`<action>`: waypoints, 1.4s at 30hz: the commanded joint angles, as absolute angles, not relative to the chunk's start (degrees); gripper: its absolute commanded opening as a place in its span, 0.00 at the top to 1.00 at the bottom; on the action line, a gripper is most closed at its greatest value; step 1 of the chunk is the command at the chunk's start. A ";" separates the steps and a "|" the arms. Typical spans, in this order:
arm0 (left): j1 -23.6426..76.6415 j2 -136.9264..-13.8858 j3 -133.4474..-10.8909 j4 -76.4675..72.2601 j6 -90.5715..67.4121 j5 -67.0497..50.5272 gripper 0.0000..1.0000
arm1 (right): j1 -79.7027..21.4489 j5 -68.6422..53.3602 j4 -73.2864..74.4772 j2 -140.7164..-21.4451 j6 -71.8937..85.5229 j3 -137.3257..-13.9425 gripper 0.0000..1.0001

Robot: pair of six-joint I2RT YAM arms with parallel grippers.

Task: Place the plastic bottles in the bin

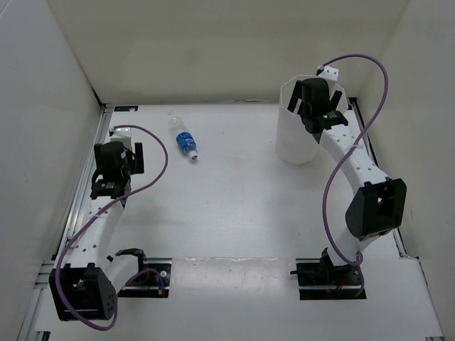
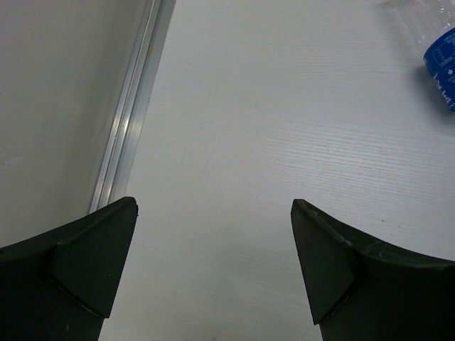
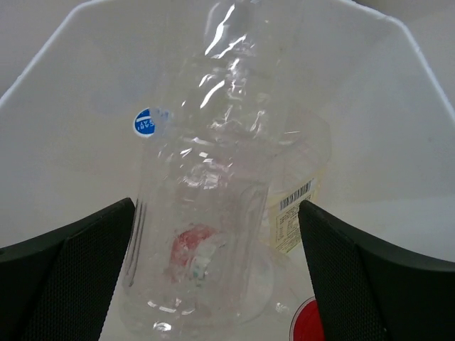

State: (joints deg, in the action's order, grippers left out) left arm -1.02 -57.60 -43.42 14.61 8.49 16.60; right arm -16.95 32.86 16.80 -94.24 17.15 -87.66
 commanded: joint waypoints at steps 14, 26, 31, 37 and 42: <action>7.73 -75.29 -63.97 17.92 9.50 7.21 0.00 | -17.40 34.63 16.35 -82.44 13.10 -94.75 0.01; 11.78 -104.13 -94.18 20.65 -0.16 4.39 0.00 | -19.68 35.24 16.35 -79.19 10.47 -91.24 0.01; 11.78 -116.62 -104.05 21.80 -7.90 10.26 0.00 | -19.69 35.24 16.35 -78.66 10.46 -87.73 0.01; 12.30 -124.27 -109.41 22.32 -14.85 13.70 0.00 | -20.21 35.86 17.40 -76.82 12.22 -84.12 0.01; 12.30 -129.11 -112.93 25.74 -16.61 18.80 0.00 | -20.21 36.39 18.54 -76.29 12.22 -83.58 0.01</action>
State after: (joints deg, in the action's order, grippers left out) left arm 12.12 -129.38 -110.00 23.03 -13.47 13.80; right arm -20.01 34.74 19.31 -78.70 12.23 -83.53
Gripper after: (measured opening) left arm 0.998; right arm 0.989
